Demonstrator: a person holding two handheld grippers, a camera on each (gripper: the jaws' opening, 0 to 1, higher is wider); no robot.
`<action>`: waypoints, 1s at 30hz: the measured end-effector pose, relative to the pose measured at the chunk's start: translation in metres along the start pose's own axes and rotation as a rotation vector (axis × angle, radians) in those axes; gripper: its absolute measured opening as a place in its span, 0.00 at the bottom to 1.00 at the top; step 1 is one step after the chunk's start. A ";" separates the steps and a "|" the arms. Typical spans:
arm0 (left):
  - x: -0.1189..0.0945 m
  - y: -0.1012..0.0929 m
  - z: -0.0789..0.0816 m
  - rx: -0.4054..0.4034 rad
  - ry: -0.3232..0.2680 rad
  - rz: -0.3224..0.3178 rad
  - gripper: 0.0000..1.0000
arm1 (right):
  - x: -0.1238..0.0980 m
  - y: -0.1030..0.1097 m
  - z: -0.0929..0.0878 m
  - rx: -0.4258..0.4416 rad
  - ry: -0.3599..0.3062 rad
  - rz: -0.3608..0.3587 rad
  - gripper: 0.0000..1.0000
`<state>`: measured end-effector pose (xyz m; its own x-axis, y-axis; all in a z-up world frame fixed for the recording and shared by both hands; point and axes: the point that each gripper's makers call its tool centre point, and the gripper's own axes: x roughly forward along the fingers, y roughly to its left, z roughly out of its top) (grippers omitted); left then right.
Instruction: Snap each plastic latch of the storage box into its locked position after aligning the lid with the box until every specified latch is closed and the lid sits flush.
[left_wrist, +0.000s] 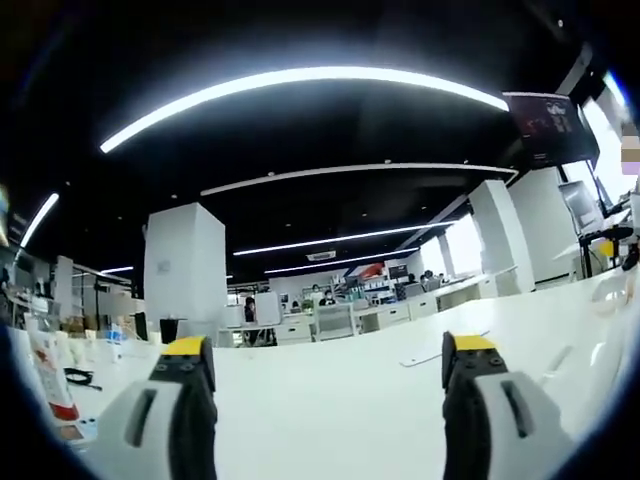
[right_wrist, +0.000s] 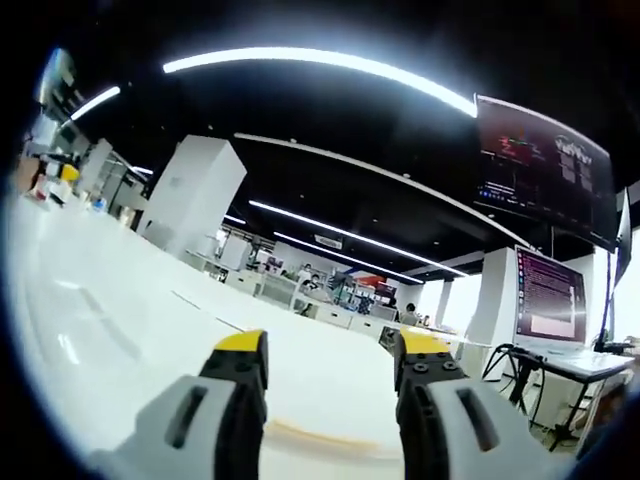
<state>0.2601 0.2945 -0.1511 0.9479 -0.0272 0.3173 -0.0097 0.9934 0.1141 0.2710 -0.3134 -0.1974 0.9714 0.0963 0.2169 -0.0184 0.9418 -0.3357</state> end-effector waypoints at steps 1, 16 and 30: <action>0.001 -0.001 0.000 0.008 0.002 -0.003 0.94 | 0.000 0.001 -0.001 0.003 0.006 0.005 0.51; 0.017 -0.021 -0.007 0.006 0.065 -0.114 0.96 | 0.003 -0.005 -0.013 0.023 0.056 -0.006 0.48; 0.029 -0.065 0.013 -0.002 0.059 -0.285 0.95 | 0.004 -0.009 -0.012 0.034 0.045 -0.028 0.48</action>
<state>0.2845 0.2280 -0.1372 0.9292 -0.2988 0.2173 0.2603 0.9469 0.1887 0.2776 -0.3251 -0.2048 0.9813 0.0562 0.1841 0.0014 0.9543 -0.2989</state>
